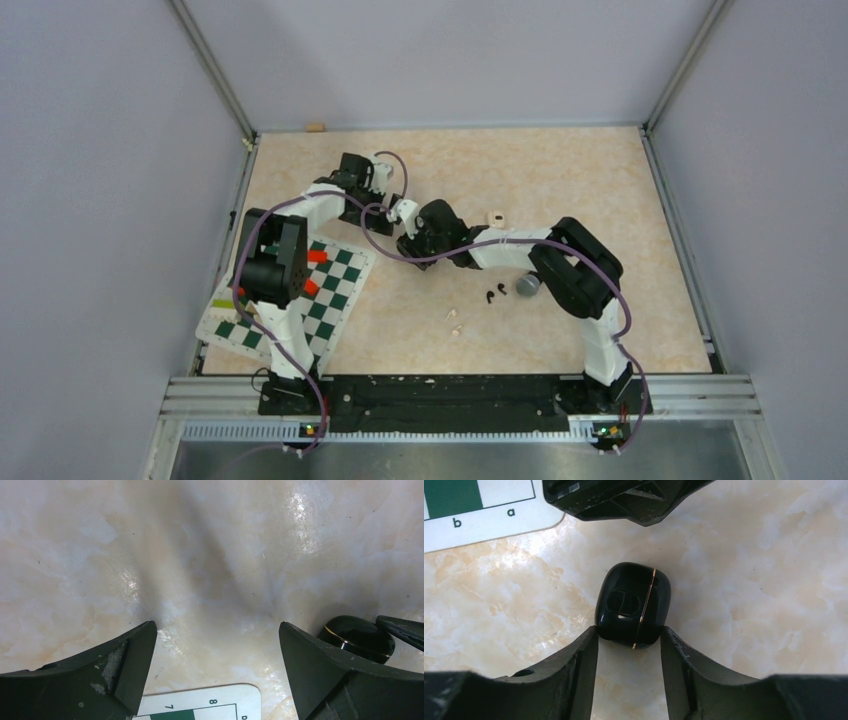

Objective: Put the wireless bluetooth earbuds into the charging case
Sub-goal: Pick up the charging case at the center of the board.

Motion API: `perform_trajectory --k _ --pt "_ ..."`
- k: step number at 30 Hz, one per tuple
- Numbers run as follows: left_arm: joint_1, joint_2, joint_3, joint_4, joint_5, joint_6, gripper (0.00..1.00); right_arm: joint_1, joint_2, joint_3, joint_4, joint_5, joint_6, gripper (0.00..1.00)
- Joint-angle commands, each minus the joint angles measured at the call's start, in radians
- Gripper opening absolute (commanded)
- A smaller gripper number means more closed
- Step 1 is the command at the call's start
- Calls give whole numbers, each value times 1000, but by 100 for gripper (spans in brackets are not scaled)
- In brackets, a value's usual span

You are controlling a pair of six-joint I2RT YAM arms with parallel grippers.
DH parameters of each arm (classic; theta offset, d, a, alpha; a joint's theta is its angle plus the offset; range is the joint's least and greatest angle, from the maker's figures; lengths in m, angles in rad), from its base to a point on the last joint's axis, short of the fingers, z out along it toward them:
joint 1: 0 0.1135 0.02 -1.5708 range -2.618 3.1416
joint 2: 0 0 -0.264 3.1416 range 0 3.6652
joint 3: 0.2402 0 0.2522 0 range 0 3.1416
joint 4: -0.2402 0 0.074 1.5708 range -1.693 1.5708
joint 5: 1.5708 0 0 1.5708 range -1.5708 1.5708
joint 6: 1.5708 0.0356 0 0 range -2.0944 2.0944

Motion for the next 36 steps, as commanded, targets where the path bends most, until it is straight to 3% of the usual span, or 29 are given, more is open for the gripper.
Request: perform_trajectory --k 1,4,10,19,28,36 --pt "17 12 -12 -40 -7 -18 99 14 -23 10 50 56 -26 40" --pt "17 -1 -18 -36 -8 -18 99 14 -59 -22 90 73 -44 33" --pt "17 -39 -21 -38 -2 -10 99 14 -155 -39 79 89 -100 30" --pt "17 -204 97 -163 109 78 99 14 -505 -117 -75 20 -249 26" --pt "1 -372 221 -175 549 79 99 12 -858 -326 -23 38 -424 26" --pt "-32 -346 296 -289 913 13 99 -14 -973 -444 111 55 -451 27"
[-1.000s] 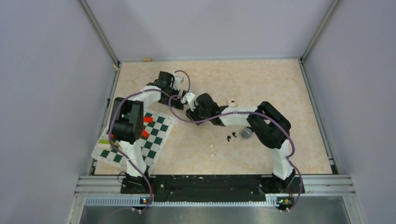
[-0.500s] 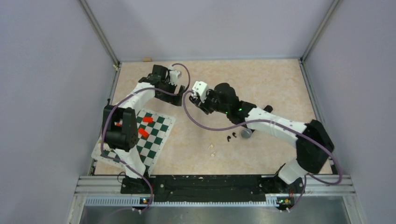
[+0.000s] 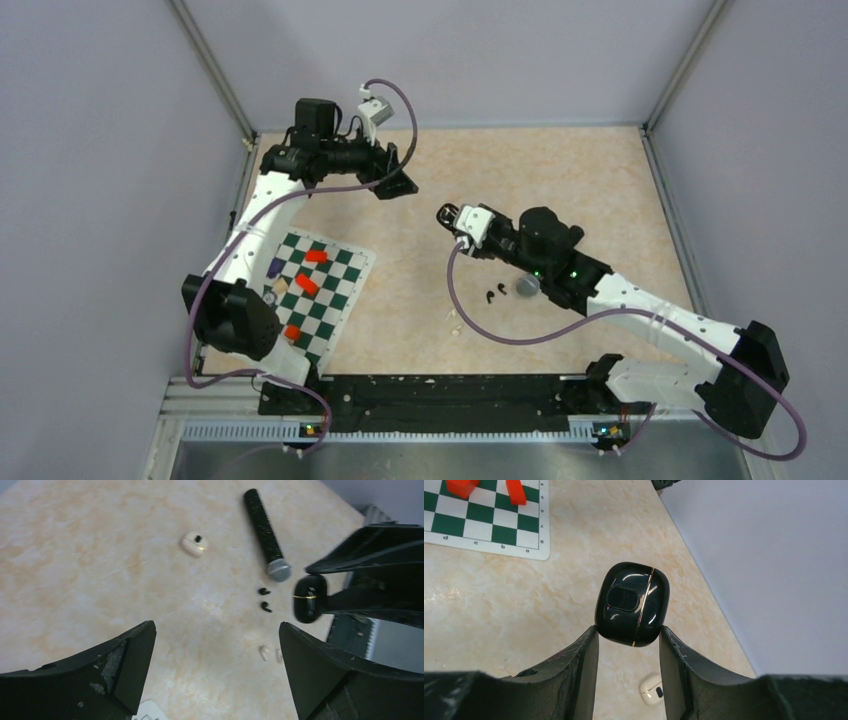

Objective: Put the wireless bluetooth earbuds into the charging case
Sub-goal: Pick up the charging case at the center of the board.

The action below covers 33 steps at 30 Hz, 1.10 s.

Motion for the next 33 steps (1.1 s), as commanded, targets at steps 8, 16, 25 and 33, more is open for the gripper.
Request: perform_trajectory --k 8,16,25,33 --pt "-82 32 -48 -67 337 -53 95 -8 -87 -82 182 31 -51 28" --pt "-119 72 -60 -50 367 -77 93 -8 -85 -100 188 -6 -45 28" --pt "-149 105 -50 -42 397 -87 78 -8 -67 -108 191 -26 -36 28" --pt "-172 129 -27 -42 398 -93 69 -8 -43 -112 194 -48 -17 28"
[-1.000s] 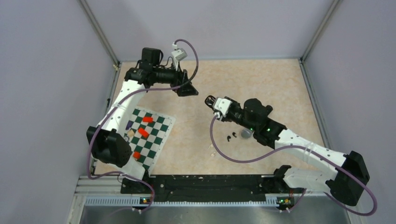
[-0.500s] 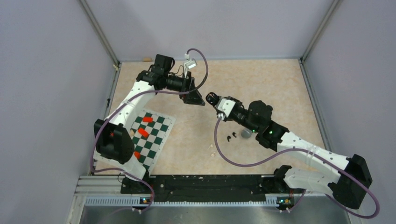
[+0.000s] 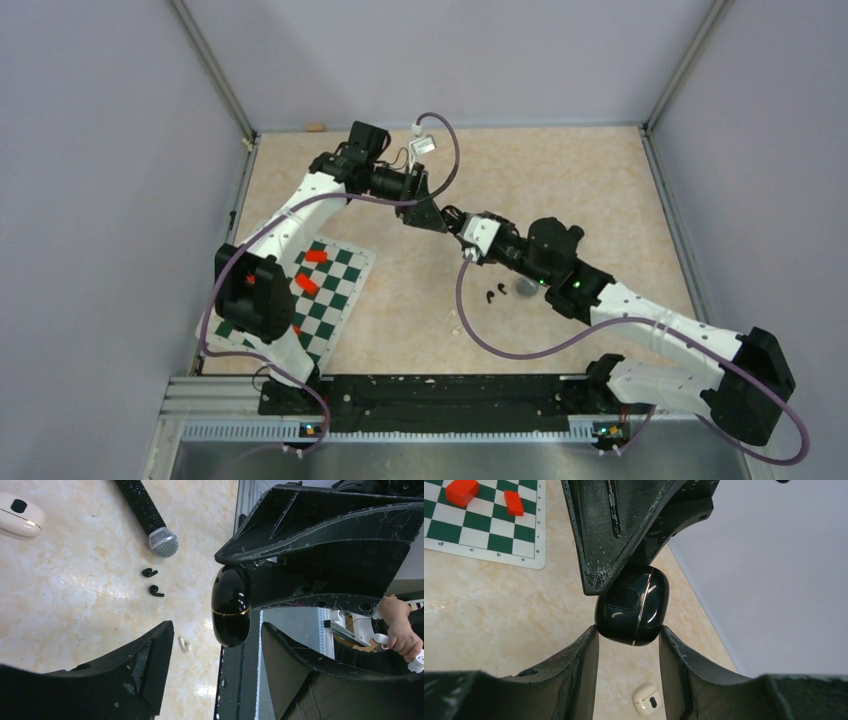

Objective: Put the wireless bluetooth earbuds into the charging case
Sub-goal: Pick up the charging case at the center of the board.

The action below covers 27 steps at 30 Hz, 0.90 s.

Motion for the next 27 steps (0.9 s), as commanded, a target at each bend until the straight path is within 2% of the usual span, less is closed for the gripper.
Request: perform_trajectory --k 1,4,9,16,20,23,25,27 --pt "-14 5 36 27 37 1 69 -5 18 -1 52 -30 21 28" --pt "-18 8 36 27 43 0 65 -7 28 -1 54 -33 29 28" --pt "-23 9 38 22 48 9 48 -5 30 1 61 -25 29 29" --pt "-30 11 40 13 48 19 40 -5 30 1 69 -19 29 29" --pt "-36 13 48 3 41 30 25 -5 32 -2 74 -19 29 30" --pt "-42 15 60 -18 32 48 12 -5 33 0 71 -23 34 37" --pt "-42 15 65 -24 31 53 10 -5 31 7 59 -30 39 46" --pt "-42 14 69 -35 27 67 9 -5 27 23 38 -37 52 59"
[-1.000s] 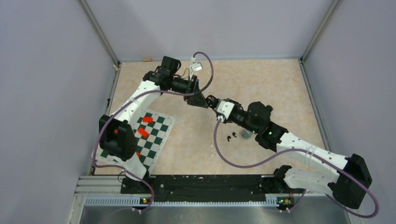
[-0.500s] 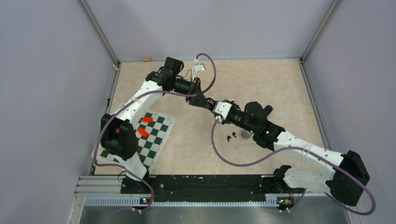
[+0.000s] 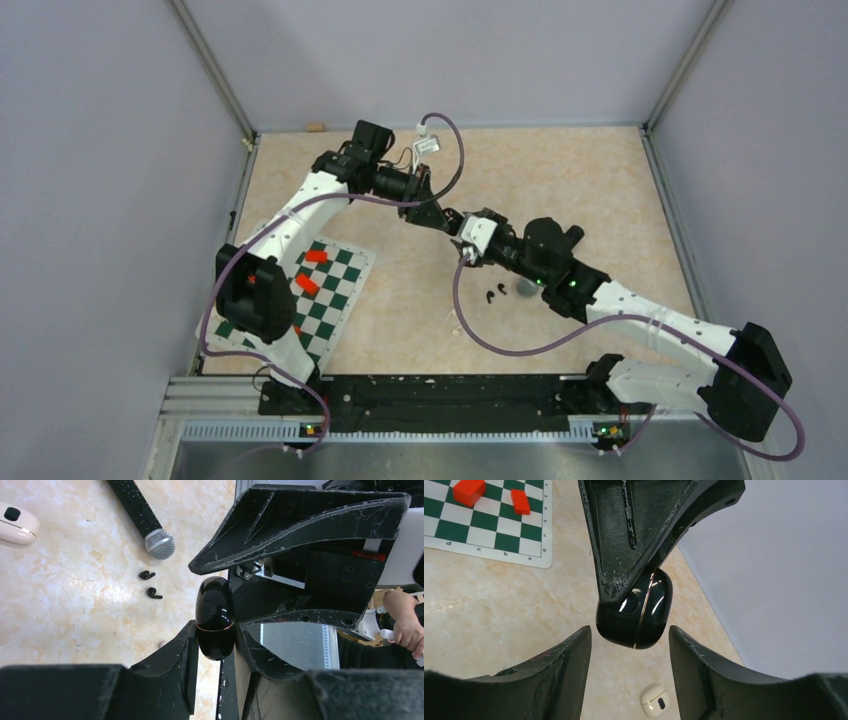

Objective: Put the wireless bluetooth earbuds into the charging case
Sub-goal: Pick up the charging case at the center of the board.

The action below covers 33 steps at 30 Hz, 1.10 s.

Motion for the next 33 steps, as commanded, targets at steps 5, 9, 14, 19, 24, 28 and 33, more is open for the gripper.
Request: perform_trajectory --k 5,9,14,19,24,28,33 --pt "-19 -13 71 -123 -23 173 7 -71 4 192 -263 -229 147 85" --pt "-19 -50 80 -216 -83 290 6 -168 10 303 -465 -511 208 86" --pt "-20 -102 75 -283 -118 387 1 -263 7 326 -514 -735 309 85" --pt "-32 -145 37 -296 -115 441 0 -295 19 220 -289 -911 525 83" --pt "-90 -177 -23 -303 -157 506 0 -294 36 156 -125 -949 672 79" --pt "-139 -181 -41 -298 -216 521 0 -295 38 111 -43 -926 732 75" --pt "-157 -168 -9 -297 -229 512 0 -295 34 57 8 -918 757 67"
